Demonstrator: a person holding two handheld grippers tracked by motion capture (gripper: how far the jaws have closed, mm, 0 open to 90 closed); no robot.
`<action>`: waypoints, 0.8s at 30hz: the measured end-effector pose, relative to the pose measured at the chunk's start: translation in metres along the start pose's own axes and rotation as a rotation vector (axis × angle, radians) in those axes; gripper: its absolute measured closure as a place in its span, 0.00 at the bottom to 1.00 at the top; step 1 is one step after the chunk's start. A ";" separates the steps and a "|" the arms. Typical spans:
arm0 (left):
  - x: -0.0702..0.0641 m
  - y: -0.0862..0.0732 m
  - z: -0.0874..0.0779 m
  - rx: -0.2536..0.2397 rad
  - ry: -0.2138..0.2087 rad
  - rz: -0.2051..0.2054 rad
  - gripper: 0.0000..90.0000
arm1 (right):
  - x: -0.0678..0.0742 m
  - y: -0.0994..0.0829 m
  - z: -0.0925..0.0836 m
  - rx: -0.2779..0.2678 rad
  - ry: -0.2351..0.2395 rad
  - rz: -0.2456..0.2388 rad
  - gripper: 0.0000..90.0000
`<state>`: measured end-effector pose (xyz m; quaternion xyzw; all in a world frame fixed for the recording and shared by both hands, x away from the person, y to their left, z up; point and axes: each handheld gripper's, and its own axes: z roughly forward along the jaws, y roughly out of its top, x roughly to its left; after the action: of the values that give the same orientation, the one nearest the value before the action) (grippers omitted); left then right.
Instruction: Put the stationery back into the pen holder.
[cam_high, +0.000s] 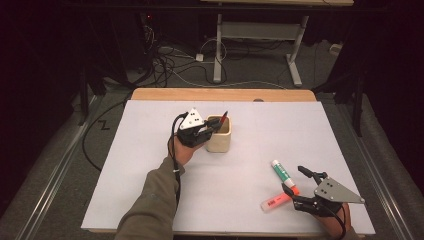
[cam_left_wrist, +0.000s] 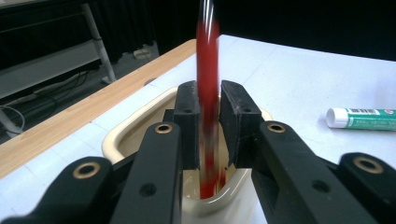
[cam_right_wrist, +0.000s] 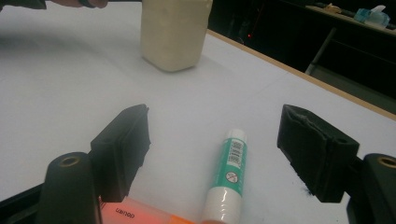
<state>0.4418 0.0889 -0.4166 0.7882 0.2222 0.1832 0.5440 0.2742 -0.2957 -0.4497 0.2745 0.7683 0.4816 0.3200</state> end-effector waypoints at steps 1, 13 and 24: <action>-0.001 0.001 0.000 0.002 0.005 -0.001 0.81 | 0.000 0.000 0.000 0.000 0.000 0.001 0.28; -0.014 0.014 -0.011 -0.003 0.023 0.052 0.77 | 0.000 0.000 0.001 0.004 0.000 -0.004 0.28; -0.039 0.028 -0.025 0.042 0.049 0.187 0.67 | 0.000 -0.001 0.001 0.007 -0.005 -0.006 0.28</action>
<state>0.3999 0.0782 -0.3830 0.8120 0.1647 0.2479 0.5022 0.2747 -0.2956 -0.4504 0.2747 0.7701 0.4772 0.3222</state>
